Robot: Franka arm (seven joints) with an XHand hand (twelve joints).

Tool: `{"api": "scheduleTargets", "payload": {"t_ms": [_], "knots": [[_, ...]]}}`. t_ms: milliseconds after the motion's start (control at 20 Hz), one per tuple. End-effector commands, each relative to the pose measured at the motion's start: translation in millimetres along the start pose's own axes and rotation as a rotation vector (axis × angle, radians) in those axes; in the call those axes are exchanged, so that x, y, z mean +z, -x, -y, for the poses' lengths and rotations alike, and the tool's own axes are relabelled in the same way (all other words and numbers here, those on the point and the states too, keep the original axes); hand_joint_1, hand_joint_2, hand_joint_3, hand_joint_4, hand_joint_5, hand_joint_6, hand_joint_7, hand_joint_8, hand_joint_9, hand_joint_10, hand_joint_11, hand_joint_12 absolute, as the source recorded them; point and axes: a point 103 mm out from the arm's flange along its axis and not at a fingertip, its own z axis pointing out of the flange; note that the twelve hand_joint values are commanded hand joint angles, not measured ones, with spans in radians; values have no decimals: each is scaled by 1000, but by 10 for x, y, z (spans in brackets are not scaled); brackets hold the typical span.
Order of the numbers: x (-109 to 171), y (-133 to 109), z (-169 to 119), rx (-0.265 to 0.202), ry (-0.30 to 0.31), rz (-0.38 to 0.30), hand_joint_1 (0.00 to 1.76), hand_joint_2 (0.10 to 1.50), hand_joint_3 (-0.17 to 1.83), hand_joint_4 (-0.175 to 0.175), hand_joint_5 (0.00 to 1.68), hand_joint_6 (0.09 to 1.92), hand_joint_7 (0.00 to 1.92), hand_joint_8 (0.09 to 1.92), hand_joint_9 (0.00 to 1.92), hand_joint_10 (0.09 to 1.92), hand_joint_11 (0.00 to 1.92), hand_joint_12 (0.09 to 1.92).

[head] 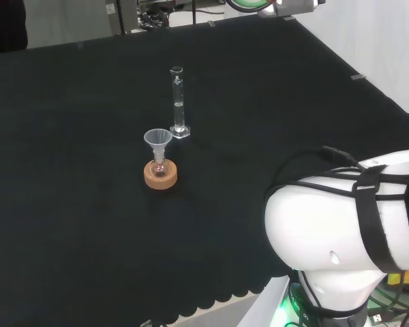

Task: Pick up the graduated cylinder.

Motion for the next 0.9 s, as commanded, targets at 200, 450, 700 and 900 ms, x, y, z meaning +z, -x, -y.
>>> {"api": "scheduleTargets", "payload": {"t_ms": [200,450,700,900], "knots": [[-11,1,-4,5,12,6,13,1330,24,10,228,87,1,456,414,87,0,1363],[8,-2,-13,13,10,4,0,1338,28,11,229,87,1,452,412,87,0,1362],[138,28,-57,31,-6,-4,0,1339,28,11,231,87,3,453,412,87,0,1362],[302,99,-109,58,-22,-15,0,1339,28,10,232,87,5,454,413,87,0,1363]]}}
